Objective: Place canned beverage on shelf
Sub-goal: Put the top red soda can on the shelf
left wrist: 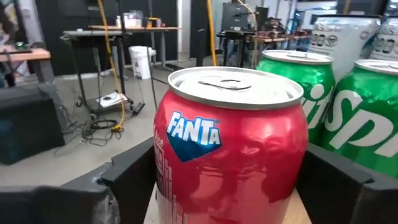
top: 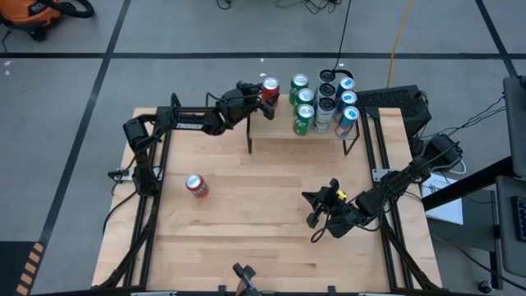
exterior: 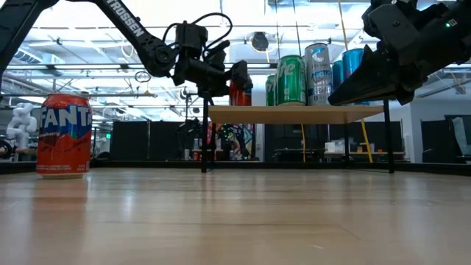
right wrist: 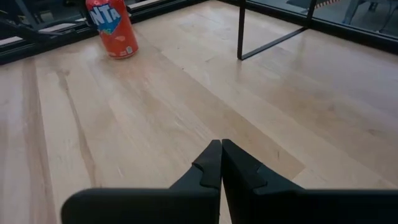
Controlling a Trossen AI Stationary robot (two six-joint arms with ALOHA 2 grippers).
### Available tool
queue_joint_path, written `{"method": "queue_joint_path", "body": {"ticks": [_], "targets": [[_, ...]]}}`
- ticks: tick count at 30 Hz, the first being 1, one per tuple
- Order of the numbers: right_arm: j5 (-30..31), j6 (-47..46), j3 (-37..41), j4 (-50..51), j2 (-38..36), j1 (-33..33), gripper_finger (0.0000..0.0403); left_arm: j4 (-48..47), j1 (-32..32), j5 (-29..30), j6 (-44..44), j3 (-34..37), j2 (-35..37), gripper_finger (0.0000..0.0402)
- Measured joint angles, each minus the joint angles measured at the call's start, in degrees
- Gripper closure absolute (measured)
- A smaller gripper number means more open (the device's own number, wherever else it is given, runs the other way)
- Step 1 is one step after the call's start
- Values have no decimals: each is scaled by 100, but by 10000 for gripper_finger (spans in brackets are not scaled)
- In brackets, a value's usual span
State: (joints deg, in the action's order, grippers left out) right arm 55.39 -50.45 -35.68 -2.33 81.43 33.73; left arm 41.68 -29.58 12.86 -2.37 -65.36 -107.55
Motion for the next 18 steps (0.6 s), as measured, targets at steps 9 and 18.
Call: {"method": "queue_joint_path", "body": {"ticks": [9, 18], "targets": [[-17, -79, 0, 34, 0, 10, 403, -237, -374, -1900, 164, -13, 48, 116], [-148, -93, 0, 39, 0, 10, 403, -393, -1090, -4089, 297, -22, 61, 114]]}}
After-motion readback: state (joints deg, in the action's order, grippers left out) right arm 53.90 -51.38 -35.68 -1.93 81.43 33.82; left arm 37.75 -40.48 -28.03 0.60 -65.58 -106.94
